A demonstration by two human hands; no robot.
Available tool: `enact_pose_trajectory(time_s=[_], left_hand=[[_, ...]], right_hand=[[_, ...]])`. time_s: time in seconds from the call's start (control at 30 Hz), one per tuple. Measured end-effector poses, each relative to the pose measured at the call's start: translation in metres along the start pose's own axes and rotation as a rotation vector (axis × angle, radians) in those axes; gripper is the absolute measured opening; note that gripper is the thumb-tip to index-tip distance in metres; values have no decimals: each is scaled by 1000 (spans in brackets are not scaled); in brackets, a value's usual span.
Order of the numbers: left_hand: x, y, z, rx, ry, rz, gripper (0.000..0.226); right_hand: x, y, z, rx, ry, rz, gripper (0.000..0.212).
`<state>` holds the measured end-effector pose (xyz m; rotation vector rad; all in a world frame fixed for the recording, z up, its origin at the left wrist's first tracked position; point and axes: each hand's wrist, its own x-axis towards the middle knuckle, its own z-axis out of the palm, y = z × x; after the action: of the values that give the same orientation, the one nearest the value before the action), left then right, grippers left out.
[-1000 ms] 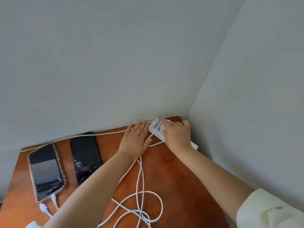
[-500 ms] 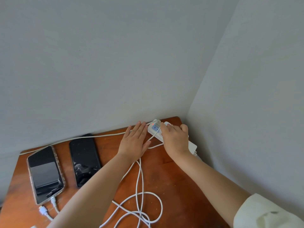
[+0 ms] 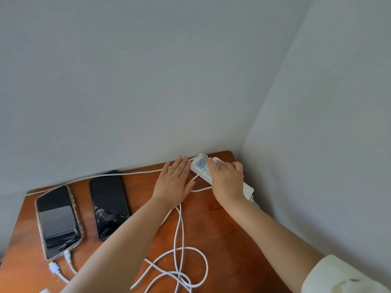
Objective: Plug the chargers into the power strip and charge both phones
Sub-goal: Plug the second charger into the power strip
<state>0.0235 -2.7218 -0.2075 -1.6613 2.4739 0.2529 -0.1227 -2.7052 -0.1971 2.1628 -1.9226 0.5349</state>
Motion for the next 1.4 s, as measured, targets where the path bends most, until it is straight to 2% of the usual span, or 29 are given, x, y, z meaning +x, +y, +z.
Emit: enact_pose_trajectory(time_s=[0.53, 0.7, 0.97, 1.2, 1.27, 1.4], left_hand=[[-1, 1, -5, 15, -10, -1, 60], [-1, 2, -5, 20, -13, -10, 60], [-2, 3, -7, 9, -8, -20, 60], [-7, 3, -11, 12, -21, -19, 61], [-11, 1, -14, 15, -12, -8, 62], [-31, -8, -13, -1, 37, -1, 60]], right_hand=[[4, 0, -7, 76, -110, 35, 62], [3, -3, -9, 82, -129, 30, 70], [1, -3, -12, 48, -133, 9, 72], [4, -2, -23, 91, -226, 14, 61], [9, -4, -30, 83, -334, 17, 51], [3, 6, -39, 225, -369, 56, 51]])
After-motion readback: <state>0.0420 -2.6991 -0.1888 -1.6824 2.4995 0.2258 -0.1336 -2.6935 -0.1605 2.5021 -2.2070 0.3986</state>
